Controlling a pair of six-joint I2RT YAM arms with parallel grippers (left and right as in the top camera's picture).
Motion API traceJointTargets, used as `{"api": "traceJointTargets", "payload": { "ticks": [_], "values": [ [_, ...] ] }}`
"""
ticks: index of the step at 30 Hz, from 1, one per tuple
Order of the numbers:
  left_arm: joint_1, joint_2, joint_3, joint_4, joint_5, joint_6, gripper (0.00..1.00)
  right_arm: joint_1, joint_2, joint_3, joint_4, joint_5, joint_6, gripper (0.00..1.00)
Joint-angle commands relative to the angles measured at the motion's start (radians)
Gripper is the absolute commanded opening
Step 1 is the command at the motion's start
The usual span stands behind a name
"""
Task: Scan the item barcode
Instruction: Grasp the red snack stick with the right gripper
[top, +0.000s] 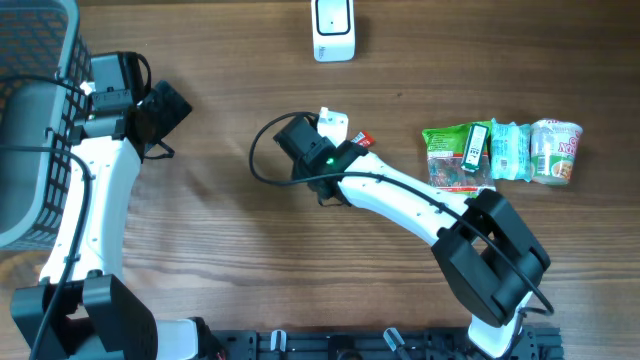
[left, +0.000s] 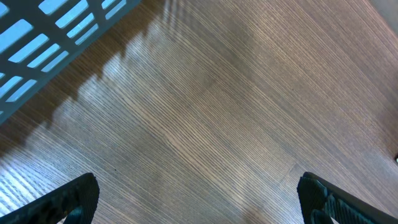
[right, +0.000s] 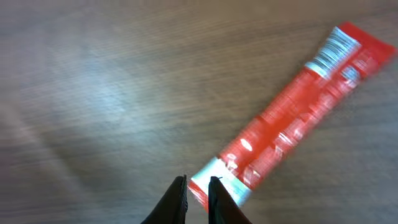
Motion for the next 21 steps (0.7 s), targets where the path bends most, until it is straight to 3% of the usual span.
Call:
{"api": "traceJointTargets", "payload": {
  "ticks": [1,3,14,21],
  "values": [
    [0.001,0.0,0.011,0.0,-0.016,-0.014,1.0,-0.006,-0.009,0.002,0.077,-0.019,-0.026,0.13],
    [0.001,0.0,0.011,0.0,-0.016,-0.014,1.0,-0.006,-0.001,0.002,0.115,-0.018,-0.027,0.04],
    [0.001,0.0,0.011,0.0,-0.016,-0.014,1.0,-0.016,0.182,0.0,0.187,0.023,-0.027,0.04],
    [0.001,0.0,0.011,0.0,-0.016,-0.014,1.0,-0.016,0.158,0.0,-0.008,0.005,-0.026,0.04]
  ]
}}
